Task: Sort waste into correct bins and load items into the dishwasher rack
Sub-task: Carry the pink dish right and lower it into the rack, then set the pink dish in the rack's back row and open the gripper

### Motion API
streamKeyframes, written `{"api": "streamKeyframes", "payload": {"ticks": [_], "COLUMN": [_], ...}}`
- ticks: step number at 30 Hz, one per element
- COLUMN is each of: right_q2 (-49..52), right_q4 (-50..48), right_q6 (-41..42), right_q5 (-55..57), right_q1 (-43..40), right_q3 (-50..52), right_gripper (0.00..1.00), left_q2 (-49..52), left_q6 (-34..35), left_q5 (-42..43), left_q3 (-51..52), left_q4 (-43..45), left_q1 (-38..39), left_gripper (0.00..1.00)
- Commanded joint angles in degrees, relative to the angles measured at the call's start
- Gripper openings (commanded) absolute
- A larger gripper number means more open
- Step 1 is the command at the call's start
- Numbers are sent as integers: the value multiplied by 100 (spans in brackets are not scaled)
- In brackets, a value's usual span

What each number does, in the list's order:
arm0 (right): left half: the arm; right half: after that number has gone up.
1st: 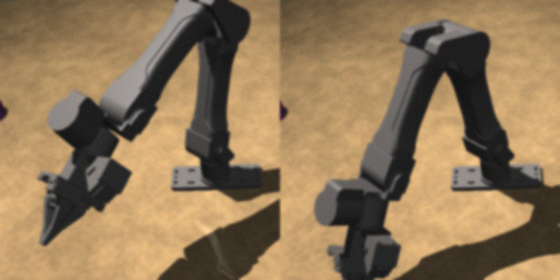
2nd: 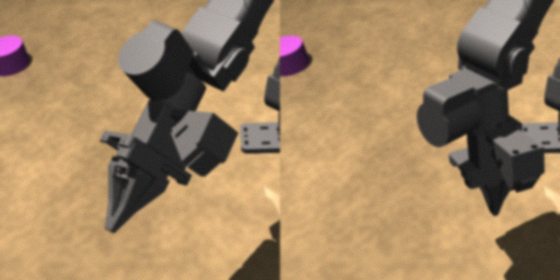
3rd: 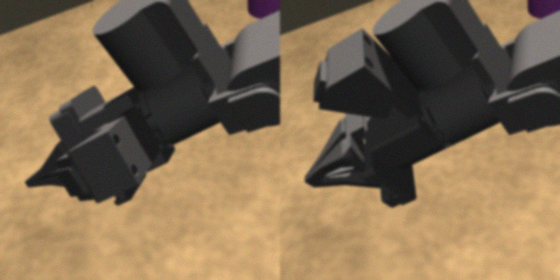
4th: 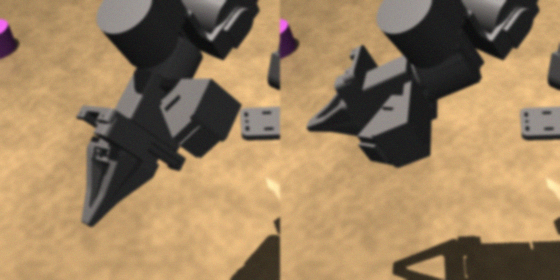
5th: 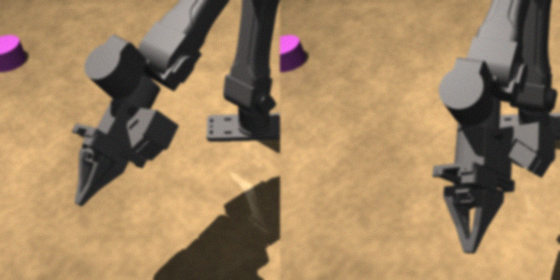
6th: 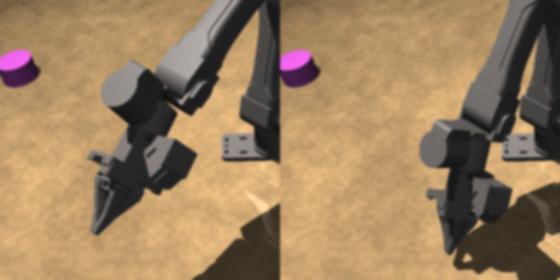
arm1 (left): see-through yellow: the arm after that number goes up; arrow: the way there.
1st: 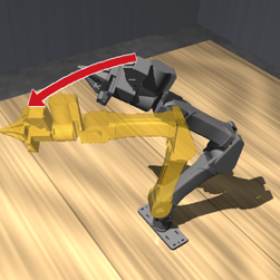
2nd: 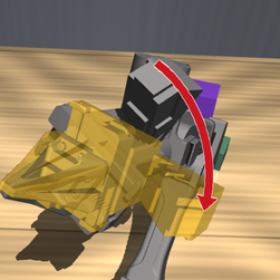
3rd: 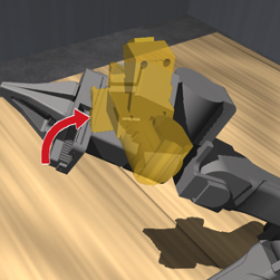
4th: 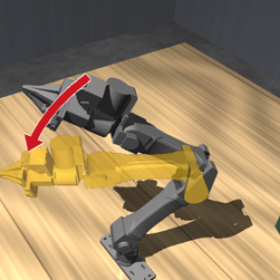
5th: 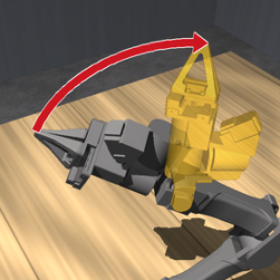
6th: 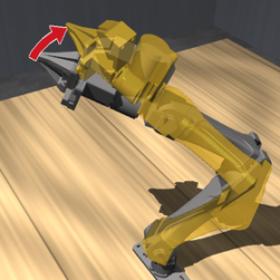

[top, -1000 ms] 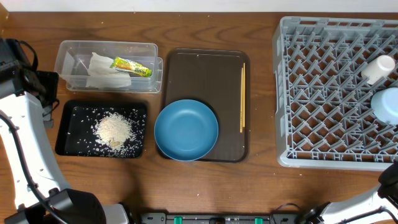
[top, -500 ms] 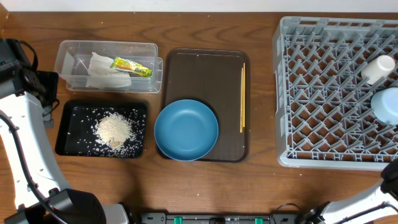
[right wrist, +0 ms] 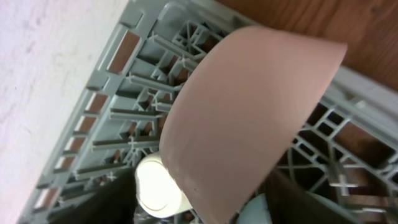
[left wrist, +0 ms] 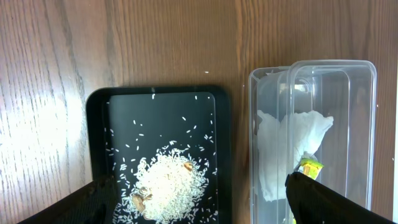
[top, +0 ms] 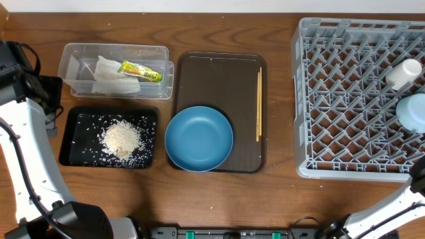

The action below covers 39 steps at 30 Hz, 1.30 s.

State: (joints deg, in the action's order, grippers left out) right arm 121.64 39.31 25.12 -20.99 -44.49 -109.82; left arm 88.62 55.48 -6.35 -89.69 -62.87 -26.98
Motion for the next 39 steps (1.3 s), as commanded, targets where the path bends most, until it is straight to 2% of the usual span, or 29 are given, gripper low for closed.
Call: {"api": "streamKeyframes", "payload": {"ticks": [1, 4, 5, 7, 18, 25, 32, 39], "right_q2": [140, 138, 138, 138, -503, -798, -750, -431], "right_q4": [-11, -57, -55, -33, -271, -723, -83, 343], "right_q6": [13, 15, 15, 13, -20, -638, -1425, -1591], "right_q5": [-195, -201, -203, -254, -1998, -3982, -3954, -3130], "right_q1": [74, 96, 98, 96, 92, 452, 1198, 1851], "right_q3": [-9, -9, -9, -11, -15, -15, -7, 4], "right_gripper": [48, 25, 12, 1, 1, 1, 1, 1], "left_q2": [22, 22, 22, 22, 22, 22, 22, 22], "left_q6": [-13, -13, -13, -13, -13, -13, -13, -13], "left_q5": [-31, -31, -31, -31, -31, -31, -31, -31], "left_q3": [-15, -15, -15, -15, -15, -15, -15, -15], "left_q4": [-28, -28, -28, -28, -28, -28, -28, -28], "left_q1": [-26, -28, -28, -26, -28, -28, -26, -26], "left_gripper": [89, 89, 89, 89, 89, 89, 89, 89]}}
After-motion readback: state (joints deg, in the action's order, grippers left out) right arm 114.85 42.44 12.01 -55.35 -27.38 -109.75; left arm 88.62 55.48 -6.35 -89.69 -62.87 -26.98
